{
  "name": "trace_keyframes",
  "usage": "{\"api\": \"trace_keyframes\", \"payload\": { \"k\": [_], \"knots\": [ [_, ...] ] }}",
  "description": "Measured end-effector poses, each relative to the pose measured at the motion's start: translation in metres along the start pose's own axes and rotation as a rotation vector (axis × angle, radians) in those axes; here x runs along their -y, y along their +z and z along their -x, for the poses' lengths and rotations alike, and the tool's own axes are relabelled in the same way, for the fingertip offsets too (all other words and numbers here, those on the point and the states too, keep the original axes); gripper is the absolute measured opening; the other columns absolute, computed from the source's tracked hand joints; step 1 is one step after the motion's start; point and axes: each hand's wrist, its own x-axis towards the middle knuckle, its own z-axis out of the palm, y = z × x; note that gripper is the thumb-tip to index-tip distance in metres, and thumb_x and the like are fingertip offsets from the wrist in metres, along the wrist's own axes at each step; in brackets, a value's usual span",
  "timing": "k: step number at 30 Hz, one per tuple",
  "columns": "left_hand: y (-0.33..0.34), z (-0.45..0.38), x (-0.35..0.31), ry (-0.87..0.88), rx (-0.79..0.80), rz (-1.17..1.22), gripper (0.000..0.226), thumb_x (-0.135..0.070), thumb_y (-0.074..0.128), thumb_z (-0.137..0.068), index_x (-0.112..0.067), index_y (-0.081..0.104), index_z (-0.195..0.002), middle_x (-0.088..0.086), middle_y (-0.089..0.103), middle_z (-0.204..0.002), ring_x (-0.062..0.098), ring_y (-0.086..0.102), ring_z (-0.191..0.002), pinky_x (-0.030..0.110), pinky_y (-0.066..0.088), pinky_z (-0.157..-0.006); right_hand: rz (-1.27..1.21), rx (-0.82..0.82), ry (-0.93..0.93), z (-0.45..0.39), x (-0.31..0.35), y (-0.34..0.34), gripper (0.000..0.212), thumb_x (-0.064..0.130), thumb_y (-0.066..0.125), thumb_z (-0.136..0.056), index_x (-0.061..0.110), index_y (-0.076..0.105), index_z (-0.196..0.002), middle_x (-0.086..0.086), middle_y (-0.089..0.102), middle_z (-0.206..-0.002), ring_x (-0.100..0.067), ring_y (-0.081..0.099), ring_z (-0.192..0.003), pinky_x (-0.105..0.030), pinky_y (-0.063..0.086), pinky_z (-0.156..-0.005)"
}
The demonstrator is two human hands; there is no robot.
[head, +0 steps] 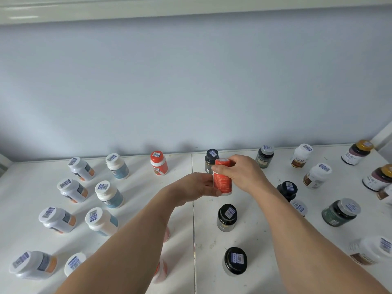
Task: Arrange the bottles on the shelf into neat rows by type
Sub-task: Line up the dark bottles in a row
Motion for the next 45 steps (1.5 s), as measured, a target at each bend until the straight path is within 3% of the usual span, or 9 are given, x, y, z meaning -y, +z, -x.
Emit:
{"api": "trace_keyframes", "payload": {
  "k": [7,9,12,17,26,33,45],
  "knots": [
    [0.003,-0.003,-0.004,0.002,-0.042,-0.066,0.040,-0.024,0.076,-0.079,-0.030,0.067,-0.117,-0.011,0.070,-0.113,0.009,0.061,-0.111,0.037,0.040,-0.107,-0.066,0.005,-0.008,-0.002,-0.004,-0.005,0.045,0.068,0.071,-0.061,0.028,0.065,-0.079,0.013,0.066,-0.077,0.002,0.059,-0.069,-0.022,0.038,-0.055],
    [0.001,-0.004,-0.004,-0.009,-0.117,-0.329,0.046,-0.033,0.074,-0.080,-0.030,0.062,-0.124,-0.008,0.067,-0.120,0.010,0.060,-0.112,0.033,0.043,-0.102,-0.078,0.013,-0.018,-0.001,-0.006,-0.005,0.041,0.066,0.073,-0.062,0.031,0.065,-0.082,0.016,0.066,-0.078,0.007,0.058,-0.069,-0.018,0.037,-0.055],
    [0.000,0.000,-0.003,-0.010,-0.300,-0.977,0.053,-0.046,0.059,-0.089,-0.027,0.048,-0.137,-0.007,0.057,-0.134,0.017,0.052,-0.122,0.034,0.043,-0.097,-0.099,0.043,-0.059,0.000,-0.009,-0.002,0.038,0.062,0.075,-0.064,0.033,0.065,-0.087,0.016,0.066,-0.082,0.010,0.057,-0.072,-0.015,0.036,-0.057],
    [-0.009,0.012,0.002,0.165,-0.479,-1.291,0.034,-0.041,0.045,-0.095,-0.022,0.059,-0.119,-0.004,0.064,-0.113,0.021,0.060,-0.103,0.035,0.049,-0.077,-0.107,0.103,-0.143,0.003,-0.006,0.013,0.036,0.053,0.077,-0.068,0.031,0.066,-0.095,0.008,0.063,-0.092,-0.002,0.058,-0.081,-0.018,0.038,-0.064],
    [-0.039,0.045,0.024,0.161,-0.596,-1.296,0.032,-0.042,0.048,-0.094,-0.020,0.063,-0.113,-0.004,0.066,-0.112,0.022,0.062,-0.099,0.036,0.054,-0.080,-0.101,0.143,-0.184,0.014,0.017,0.048,0.030,0.046,0.078,-0.070,0.032,0.065,-0.093,0.012,0.059,-0.090,-0.002,0.058,-0.081,-0.015,0.038,-0.062],
    [-0.074,0.076,0.043,0.196,-0.608,-1.261,0.034,-0.042,0.047,-0.094,-0.020,0.063,-0.115,-0.002,0.067,-0.113,0.024,0.062,-0.098,0.034,0.051,-0.078,-0.057,0.130,-0.118,0.027,0.047,0.086,0.047,0.044,0.078,-0.074,0.025,0.060,-0.113,0.006,0.057,-0.108,-0.014,0.058,-0.096,-0.025,0.045,-0.079],
    [-0.121,0.103,0.067,0.184,-0.561,-1.246,0.037,-0.042,0.042,-0.096,-0.020,0.059,-0.120,-0.002,0.064,-0.115,0.022,0.060,-0.103,0.035,0.050,-0.077,-0.014,0.106,-0.008,0.028,0.081,0.151,0.053,0.042,0.076,-0.078,0.027,0.054,-0.124,0.008,0.056,-0.117,-0.016,0.055,-0.103,-0.031,0.046,-0.090]
  ]
}}
